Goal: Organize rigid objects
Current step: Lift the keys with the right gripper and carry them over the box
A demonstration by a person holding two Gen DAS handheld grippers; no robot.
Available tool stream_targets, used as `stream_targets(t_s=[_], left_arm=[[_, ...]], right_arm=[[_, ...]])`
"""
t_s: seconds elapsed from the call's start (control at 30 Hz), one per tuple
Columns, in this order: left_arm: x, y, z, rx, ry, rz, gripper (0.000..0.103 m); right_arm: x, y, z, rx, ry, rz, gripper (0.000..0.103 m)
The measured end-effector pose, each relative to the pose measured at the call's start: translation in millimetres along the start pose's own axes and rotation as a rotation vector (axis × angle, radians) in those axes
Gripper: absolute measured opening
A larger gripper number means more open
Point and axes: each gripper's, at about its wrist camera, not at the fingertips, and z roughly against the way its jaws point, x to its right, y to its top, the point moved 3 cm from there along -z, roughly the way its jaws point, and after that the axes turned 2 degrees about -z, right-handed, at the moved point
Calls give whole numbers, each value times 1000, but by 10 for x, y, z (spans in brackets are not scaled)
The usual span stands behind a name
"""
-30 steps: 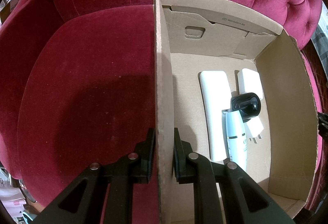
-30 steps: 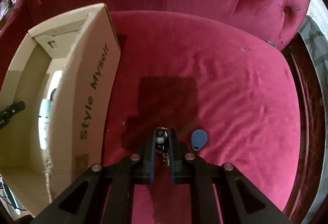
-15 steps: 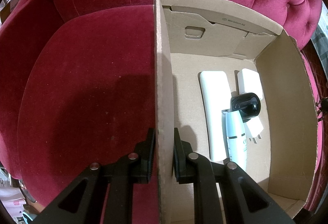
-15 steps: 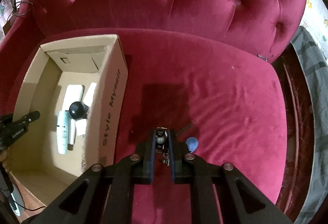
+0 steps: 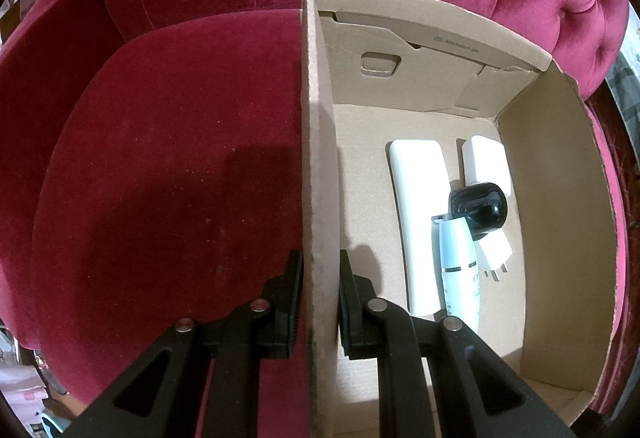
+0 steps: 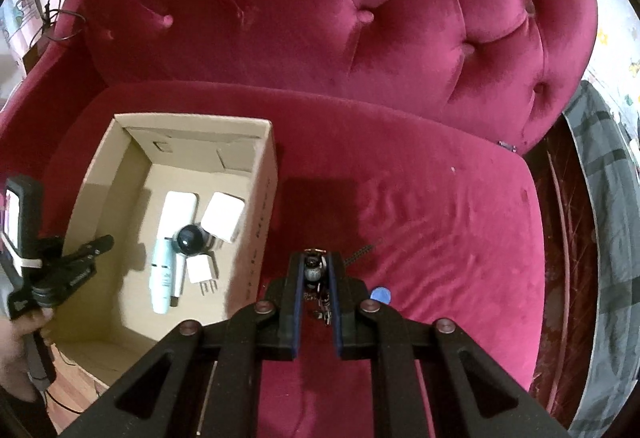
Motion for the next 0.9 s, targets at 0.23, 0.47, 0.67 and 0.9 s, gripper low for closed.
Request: stream_targets(t_s=[0.23,0.47,0.67,0.9], left_arm=[[-4,-4,1,2,-4,2,17],[-15,0,6,3,-5,2,17],[-11,0,5,2,-4,0,17],[-4,-7,3,4,-4,0,17]], right_arm=[[-194,149,167,23,14,25,10],[-466,227,201,32,45,60,10],[-696,259,142,32,83,81,10],[-976,268,-17,18,128,100,10]])
